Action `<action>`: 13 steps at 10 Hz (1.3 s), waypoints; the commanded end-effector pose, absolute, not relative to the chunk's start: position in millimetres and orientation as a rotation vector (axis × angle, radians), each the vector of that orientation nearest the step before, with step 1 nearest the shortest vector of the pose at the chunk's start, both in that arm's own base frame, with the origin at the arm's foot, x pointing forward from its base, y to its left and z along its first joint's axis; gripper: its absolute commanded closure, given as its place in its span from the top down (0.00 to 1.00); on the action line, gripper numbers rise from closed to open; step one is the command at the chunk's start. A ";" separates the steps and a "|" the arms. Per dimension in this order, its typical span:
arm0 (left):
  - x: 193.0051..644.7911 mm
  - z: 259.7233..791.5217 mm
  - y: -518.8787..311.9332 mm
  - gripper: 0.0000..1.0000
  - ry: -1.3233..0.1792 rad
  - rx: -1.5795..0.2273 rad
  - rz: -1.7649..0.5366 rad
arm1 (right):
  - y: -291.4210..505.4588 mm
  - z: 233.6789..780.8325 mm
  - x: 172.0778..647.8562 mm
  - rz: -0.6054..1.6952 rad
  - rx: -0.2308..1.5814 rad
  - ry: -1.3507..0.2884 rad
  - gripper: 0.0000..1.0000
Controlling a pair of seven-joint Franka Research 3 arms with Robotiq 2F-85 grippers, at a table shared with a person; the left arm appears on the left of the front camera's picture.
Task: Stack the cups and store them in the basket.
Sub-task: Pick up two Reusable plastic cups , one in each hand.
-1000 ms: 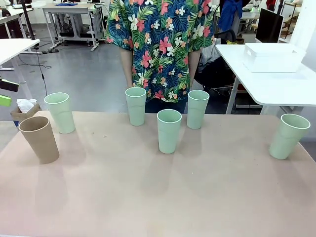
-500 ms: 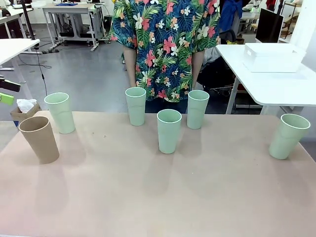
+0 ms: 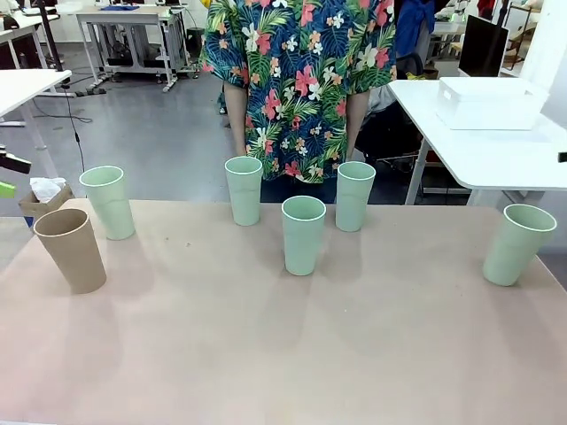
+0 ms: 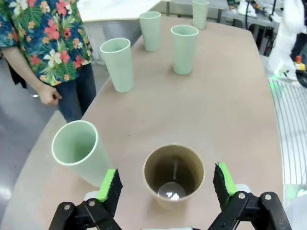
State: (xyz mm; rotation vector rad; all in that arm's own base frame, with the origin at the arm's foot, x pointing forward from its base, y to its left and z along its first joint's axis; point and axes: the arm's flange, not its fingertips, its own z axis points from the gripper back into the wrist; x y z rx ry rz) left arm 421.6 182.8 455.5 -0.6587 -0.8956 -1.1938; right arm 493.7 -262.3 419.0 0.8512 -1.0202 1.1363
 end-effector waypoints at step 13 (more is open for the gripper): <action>439.9 355.5 223.8 1.00 -0.960 -0.749 -1.262 | -302.2 306.1 497.5 1.096 1.036 -1.059 1.00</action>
